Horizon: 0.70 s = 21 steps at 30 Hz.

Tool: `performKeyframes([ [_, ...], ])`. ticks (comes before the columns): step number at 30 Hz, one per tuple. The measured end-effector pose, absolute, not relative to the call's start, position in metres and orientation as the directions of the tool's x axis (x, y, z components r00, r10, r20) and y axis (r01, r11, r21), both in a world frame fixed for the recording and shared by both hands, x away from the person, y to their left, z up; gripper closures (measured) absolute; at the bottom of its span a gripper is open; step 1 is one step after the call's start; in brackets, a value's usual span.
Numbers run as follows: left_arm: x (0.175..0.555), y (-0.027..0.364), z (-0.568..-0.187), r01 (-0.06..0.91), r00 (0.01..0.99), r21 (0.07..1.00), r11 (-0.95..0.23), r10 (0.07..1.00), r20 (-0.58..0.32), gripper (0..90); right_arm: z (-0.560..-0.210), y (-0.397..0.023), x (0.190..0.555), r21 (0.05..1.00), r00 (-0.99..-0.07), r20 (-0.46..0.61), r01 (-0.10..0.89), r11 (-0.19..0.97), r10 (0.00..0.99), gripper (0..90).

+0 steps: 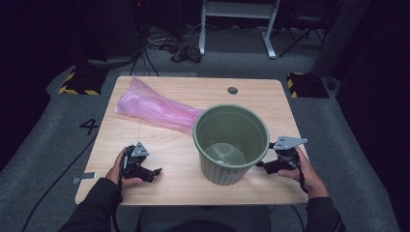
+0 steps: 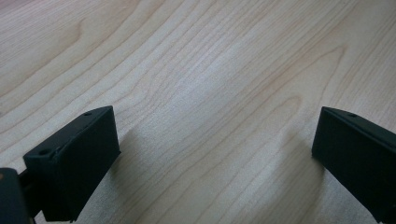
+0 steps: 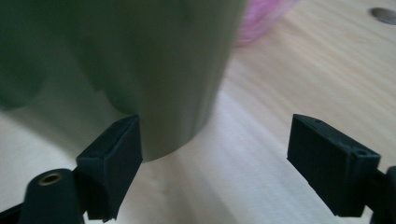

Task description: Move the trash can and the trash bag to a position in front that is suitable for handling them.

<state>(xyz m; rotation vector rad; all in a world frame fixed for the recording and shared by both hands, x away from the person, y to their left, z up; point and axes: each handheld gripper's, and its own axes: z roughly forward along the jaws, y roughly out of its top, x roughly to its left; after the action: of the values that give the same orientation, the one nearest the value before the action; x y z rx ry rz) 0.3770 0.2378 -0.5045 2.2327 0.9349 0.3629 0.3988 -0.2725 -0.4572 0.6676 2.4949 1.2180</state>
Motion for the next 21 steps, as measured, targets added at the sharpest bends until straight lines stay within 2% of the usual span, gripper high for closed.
performKeyframes([
  [5, 0.377, 0.237, -0.504, 0.516, 0.707, 0.684, -0.515, 0.707, -0.001, 0.4, -0.457, -0.257, 0.389, 0.802, -0.914, -0.033, 0.217, 0.557, 0.404, 15.2],
  [10, 0.377, 0.237, -0.504, 0.516, 0.707, 0.685, -0.515, 0.708, 0.0, 0.4, -0.456, -0.244, 0.387, 0.808, -0.932, -0.031, 0.19, 0.557, 0.362, 15.0],
  [21, 0.377, 0.237, -0.505, 0.516, 0.705, 0.686, -0.513, 0.709, 0.0, 0.4, -0.454, -0.203, 0.383, 0.807, -0.932, -0.06, 0.166, 0.567, 0.358, 14.6],
])
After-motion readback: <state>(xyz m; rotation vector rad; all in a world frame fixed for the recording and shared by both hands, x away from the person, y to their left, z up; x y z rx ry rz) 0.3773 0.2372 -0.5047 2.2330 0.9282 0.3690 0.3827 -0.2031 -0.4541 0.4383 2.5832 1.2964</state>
